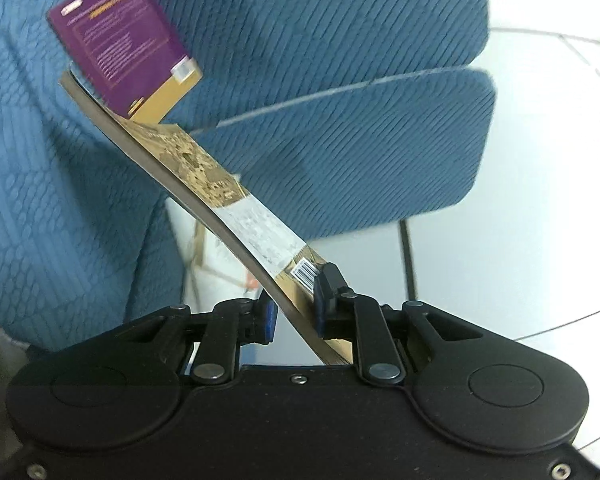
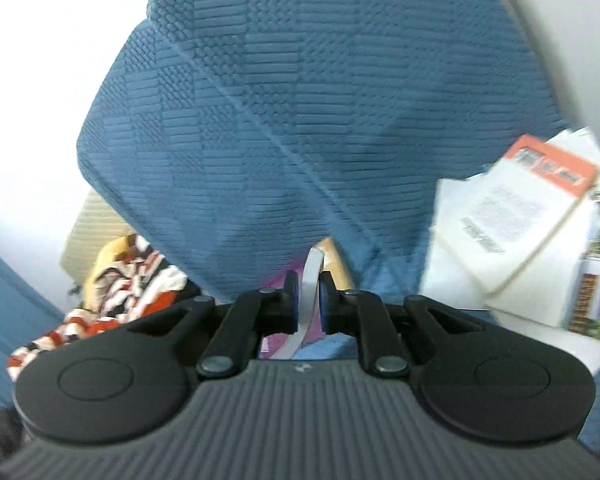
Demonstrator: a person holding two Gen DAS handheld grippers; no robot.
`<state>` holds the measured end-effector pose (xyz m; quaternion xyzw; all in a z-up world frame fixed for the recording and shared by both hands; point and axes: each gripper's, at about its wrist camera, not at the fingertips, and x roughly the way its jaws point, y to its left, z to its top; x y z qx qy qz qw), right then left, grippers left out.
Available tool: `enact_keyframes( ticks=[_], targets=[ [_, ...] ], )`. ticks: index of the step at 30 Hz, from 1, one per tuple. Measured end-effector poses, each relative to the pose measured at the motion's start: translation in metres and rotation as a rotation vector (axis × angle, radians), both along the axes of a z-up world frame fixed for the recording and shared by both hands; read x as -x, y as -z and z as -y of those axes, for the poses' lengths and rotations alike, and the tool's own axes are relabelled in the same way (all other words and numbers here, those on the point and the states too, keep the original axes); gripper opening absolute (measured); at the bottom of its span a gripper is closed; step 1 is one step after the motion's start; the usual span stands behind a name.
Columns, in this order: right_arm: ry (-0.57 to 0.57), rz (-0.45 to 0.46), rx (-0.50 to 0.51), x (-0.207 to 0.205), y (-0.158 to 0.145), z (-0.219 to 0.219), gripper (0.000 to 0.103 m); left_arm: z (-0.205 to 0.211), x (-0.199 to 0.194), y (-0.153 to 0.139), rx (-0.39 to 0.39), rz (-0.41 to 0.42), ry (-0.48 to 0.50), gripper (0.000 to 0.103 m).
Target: Organize objects
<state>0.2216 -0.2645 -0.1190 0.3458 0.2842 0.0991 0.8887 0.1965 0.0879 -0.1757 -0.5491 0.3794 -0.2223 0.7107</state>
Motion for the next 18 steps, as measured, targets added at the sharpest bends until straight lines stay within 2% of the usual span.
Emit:
enact_keyframes(
  ticks=[6, 8, 13, 16, 18],
  targets=[
    [0.016, -0.068, 0.045, 0.028, 0.035, 0.004, 0.015, 0.004, 0.016, 0.029, -0.032, -0.091, 0.035, 0.018],
    [0.011, -0.072, 0.062, 0.038, 0.044, 0.004, 0.015, 0.004, 0.023, 0.034, -0.049, -0.093, 0.041, 0.017],
    [0.002, -0.141, 0.027, 0.06, 0.074, 0.008, 0.017, 0.009, 0.027, 0.037, -0.154, -0.114, 0.061, 0.018],
    [-0.009, -0.186, -0.016, 0.069, 0.093, 0.011, 0.017, 0.009, 0.032, 0.049, -0.186, -0.161, 0.072, 0.017],
    [-0.02, -0.201, -0.01, 0.072, 0.103, 0.011, 0.018, 0.014, 0.033, 0.056, -0.236, -0.205, 0.088, 0.015]
  ],
)
